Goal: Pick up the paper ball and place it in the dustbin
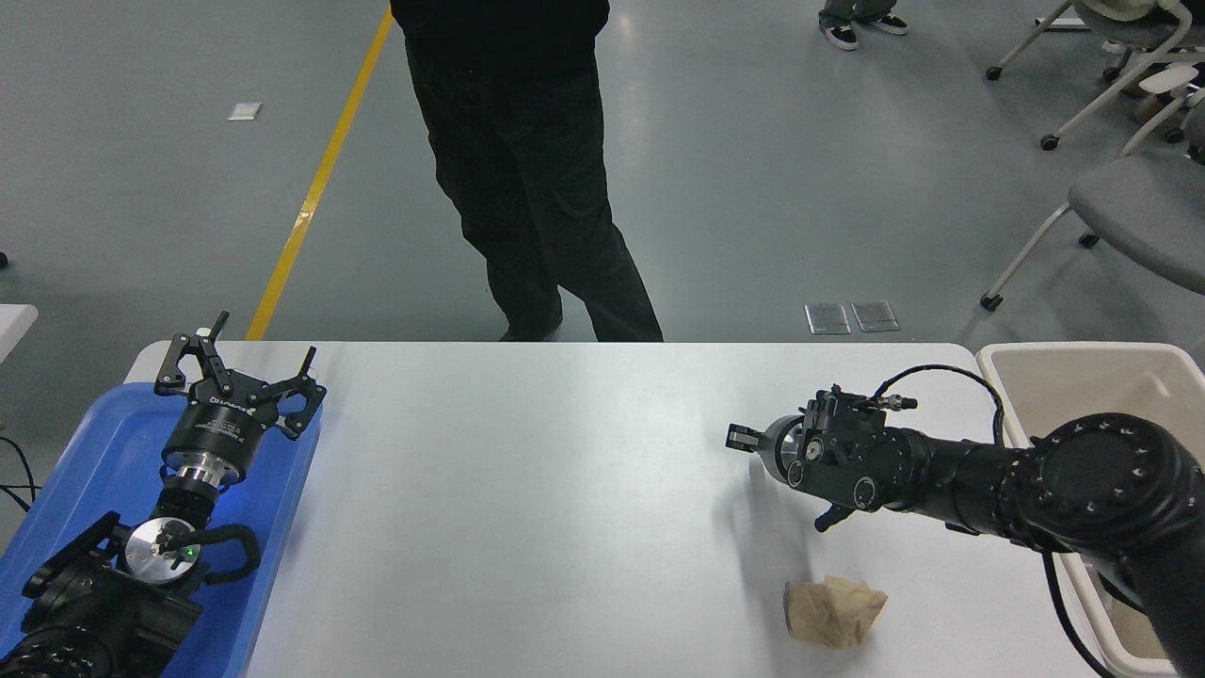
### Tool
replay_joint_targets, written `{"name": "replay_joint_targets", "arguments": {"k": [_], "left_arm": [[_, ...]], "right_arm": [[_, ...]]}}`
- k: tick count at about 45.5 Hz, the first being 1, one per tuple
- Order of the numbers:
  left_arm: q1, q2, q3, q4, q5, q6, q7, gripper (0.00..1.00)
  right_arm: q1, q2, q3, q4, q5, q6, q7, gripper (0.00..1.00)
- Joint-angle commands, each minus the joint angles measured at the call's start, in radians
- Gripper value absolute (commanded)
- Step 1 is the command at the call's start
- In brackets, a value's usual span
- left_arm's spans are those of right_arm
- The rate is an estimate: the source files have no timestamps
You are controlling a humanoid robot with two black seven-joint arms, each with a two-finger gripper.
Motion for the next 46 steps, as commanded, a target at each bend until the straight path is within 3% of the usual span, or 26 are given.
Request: {"name": "replay_joint_targets", "arguments": {"k": [1,39,46], "left_arm": [[-0.002,0.0,0.003,0.0,0.002,0.0,0.002,0.99],[-0.002,0.0,0.001,0.0,0.0,0.0,0.003,0.99],[-0.002,0.0,0.003,0.0,0.0,0.0,0.003,0.99]], "right_arm": [[-0.004,0.0,0.006,-0.011,0.001,-0.002,0.0,0.0],[0.002,0.0,0.006,-0.011,0.003,-0.001,-0.001,0.0],[0.052,0.0,0.004,0.021,0.05,0.014,0.0,0.0]]}}
